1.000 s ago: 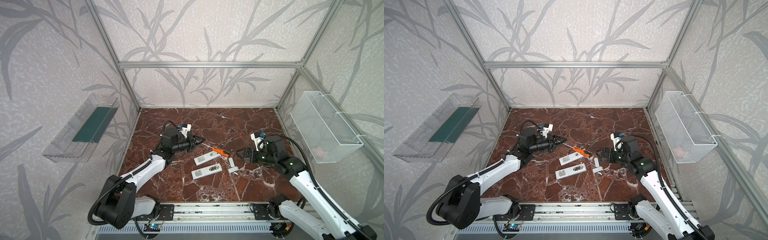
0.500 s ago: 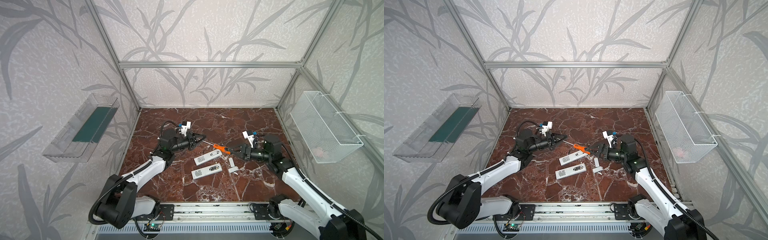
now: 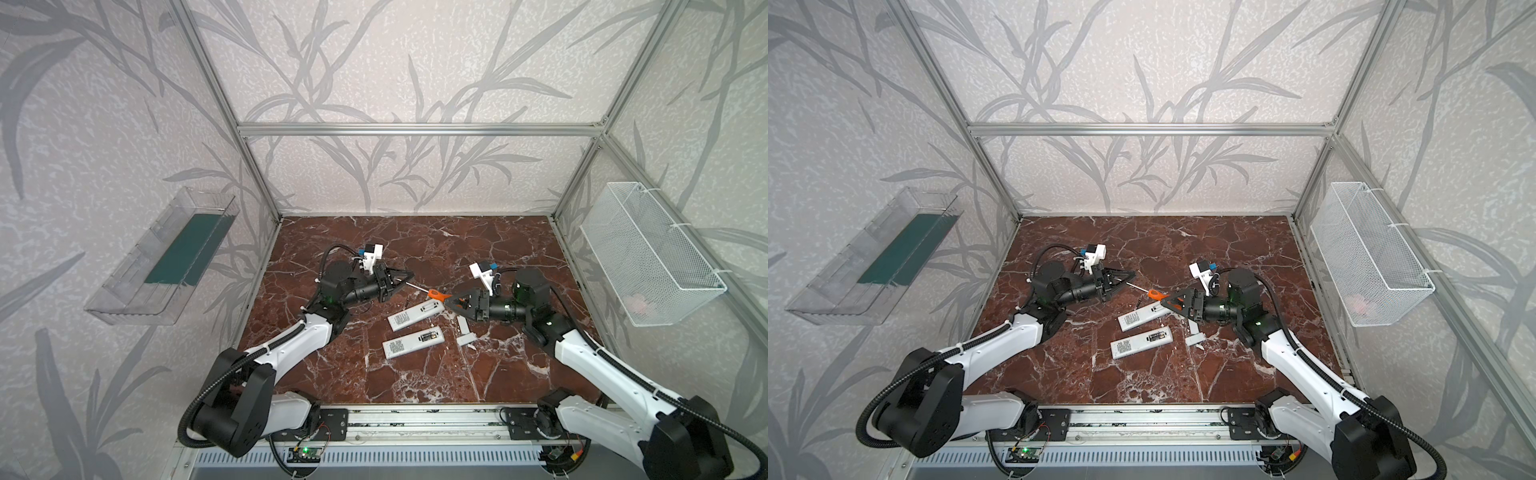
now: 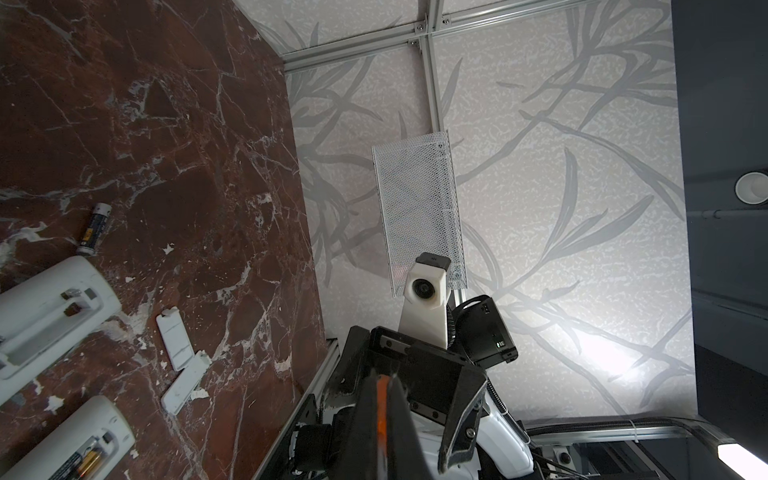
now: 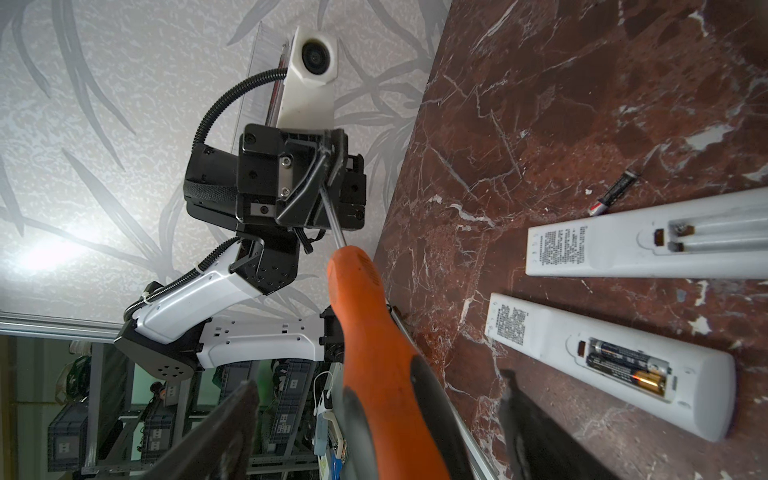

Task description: Unload the batteries from the remote control

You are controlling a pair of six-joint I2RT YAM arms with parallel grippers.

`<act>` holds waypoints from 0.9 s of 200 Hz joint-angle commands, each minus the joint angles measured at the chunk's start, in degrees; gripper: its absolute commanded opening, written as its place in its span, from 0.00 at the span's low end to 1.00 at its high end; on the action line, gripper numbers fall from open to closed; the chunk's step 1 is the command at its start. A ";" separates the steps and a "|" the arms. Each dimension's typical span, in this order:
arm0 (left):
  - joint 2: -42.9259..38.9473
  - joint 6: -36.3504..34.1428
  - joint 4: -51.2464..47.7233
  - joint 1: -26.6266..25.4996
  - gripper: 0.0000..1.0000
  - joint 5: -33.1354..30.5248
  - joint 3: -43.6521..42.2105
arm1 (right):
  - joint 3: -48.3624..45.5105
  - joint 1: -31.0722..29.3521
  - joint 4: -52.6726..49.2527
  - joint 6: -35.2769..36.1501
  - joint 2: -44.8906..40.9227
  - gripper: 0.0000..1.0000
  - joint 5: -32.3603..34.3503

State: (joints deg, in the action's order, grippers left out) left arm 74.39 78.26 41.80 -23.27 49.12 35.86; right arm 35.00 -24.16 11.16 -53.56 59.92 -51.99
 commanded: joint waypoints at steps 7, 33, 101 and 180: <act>0.42 2.15 4.07 -0.59 0.00 0.39 -0.60 | 2.01 -0.45 6.31 -2.03 0.10 0.84 1.56; 0.75 3.37 5.94 -0.87 0.00 0.36 -0.92 | 2.15 -0.54 7.26 -2.62 0.42 0.77 2.17; 1.98 5.09 8.99 -1.27 0.00 -0.08 -1.67 | 1.87 -1.24 10.03 -4.38 1.75 0.60 1.85; 1.72 4.65 8.22 -1.39 0.00 -0.16 -1.67 | 1.92 -2.21 8.70 -4.14 3.54 0.48 0.67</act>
State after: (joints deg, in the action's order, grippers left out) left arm 76.27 82.08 47.99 -24.34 48.90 34.37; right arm 35.29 -25.80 18.22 -57.87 63.07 -50.02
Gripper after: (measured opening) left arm 0.059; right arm 0.479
